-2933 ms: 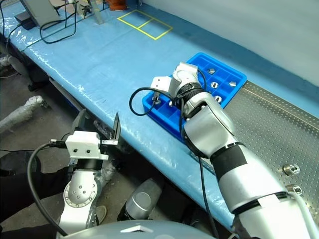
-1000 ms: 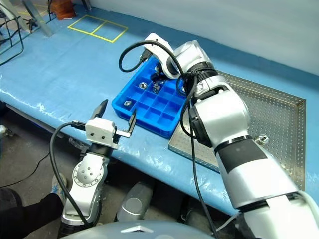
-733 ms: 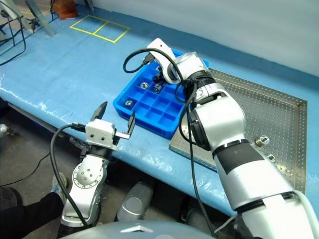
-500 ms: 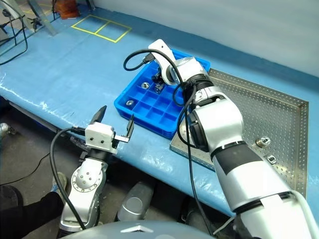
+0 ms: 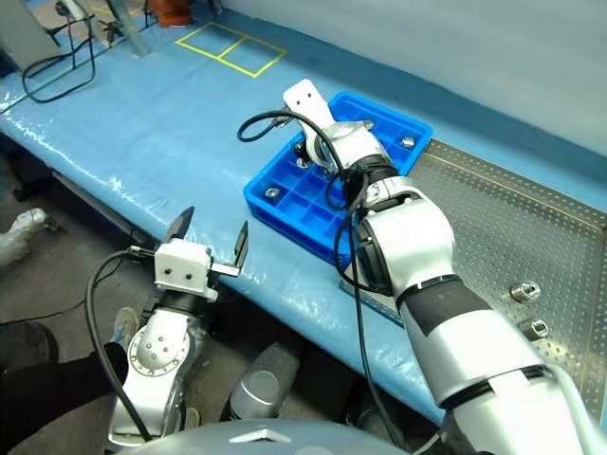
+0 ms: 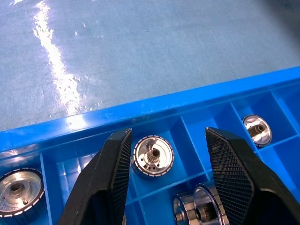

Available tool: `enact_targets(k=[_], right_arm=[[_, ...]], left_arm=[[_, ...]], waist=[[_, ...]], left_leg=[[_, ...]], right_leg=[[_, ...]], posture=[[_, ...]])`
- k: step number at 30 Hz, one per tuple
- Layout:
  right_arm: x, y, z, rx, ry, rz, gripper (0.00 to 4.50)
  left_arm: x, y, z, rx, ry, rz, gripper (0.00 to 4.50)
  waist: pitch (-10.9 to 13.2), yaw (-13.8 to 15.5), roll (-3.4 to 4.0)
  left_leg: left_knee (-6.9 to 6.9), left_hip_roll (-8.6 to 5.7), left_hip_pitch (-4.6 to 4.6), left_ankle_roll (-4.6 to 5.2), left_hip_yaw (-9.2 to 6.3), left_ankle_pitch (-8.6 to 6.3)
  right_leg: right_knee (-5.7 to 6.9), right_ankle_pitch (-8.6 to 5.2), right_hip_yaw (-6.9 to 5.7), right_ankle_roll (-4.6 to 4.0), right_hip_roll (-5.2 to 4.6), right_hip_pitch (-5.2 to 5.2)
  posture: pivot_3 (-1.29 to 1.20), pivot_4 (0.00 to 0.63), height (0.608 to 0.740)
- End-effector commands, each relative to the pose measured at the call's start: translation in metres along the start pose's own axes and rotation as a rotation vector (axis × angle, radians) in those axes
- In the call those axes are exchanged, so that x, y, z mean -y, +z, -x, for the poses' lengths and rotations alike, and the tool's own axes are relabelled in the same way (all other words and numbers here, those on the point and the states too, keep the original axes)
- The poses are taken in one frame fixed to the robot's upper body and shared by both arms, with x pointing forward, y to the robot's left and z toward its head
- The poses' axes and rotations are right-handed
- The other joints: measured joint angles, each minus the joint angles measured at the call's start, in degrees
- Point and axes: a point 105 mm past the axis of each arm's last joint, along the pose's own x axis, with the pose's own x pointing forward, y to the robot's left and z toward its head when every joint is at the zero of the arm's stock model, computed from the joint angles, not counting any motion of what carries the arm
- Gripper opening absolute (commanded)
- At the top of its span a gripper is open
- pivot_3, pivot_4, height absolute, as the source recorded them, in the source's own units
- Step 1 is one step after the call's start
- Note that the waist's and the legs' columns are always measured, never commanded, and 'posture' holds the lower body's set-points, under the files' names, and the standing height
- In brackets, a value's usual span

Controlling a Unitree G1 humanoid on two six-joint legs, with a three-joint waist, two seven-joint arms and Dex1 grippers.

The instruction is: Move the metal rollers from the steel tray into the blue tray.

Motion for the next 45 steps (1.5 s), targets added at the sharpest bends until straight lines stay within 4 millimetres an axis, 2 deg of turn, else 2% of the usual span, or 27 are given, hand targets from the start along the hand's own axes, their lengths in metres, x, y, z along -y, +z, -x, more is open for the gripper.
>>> enact_targets(k=[1, 7, 30, 35, 45], right_arm=[[0.012, 0.017, 0.005, 0.057, -0.059, 0.029, 2.63], [0.028, 0.010, 0.007, 0.047, -0.131, 0.029, 2.63], [0.046, -0.032, 0.009, -0.078, -0.191, -0.019, 2.63], [0.044, -0.047, 0.007, -0.120, -0.179, -0.022, 1.42], [0.044, -0.040, 0.008, -0.097, -0.160, -0.022, 1.42]], left_arm=[[-0.004, 0.015, 0.002, 0.054, 0.024, -0.008, 4.50], [-0.005, 0.020, 0.001, 0.070, 0.033, 0.010, 4.50], [-0.002, 0.017, 0.004, 0.054, 0.014, 0.005, 4.50], [-0.003, 0.017, 0.005, 0.053, 0.016, 0.002, 4.50], [0.001, 0.017, 0.003, 0.052, -0.002, 0.006, 4.50]], waist=[[0.00, 0.62, 0.00], [0.00, 1.93, 0.00], [0.00, 1.96, 0.00], [-0.01, 2.03, 0.00], [-0.02, 2.02, 0.00]], left_leg=[[0.00, 0.00, 0.00, 0.00, 0.00, 0.00], [0.00, 0.00, -0.02, -0.01, 0.00, 0.00], [-0.10, 0.00, -0.11, -0.01, 0.03, 0.01], [-0.10, 0.00, -0.10, -0.01, 0.03, 0.01], [-0.09, 0.00, -0.05, -0.02, 0.04, 0.01]], right_leg=[[0.00, 0.00, 0.00, 0.00, 0.00, 0.00], [-0.01, -0.01, -0.02, 0.00, -0.01, -0.03], [-0.02, -0.01, -0.01, -0.01, -0.02, -0.15], [-0.02, -0.01, -0.01, -0.01, -0.02, -0.15], [-0.02, -0.02, -0.01, 0.00, -0.03, -0.10]], posture=[[0.66, 0.150, 0.740], [0.66, 0.150, 0.740], [0.66, 0.150, 0.740], [0.67, 0.150, 0.740], [0.64, 0.150, 0.740]])
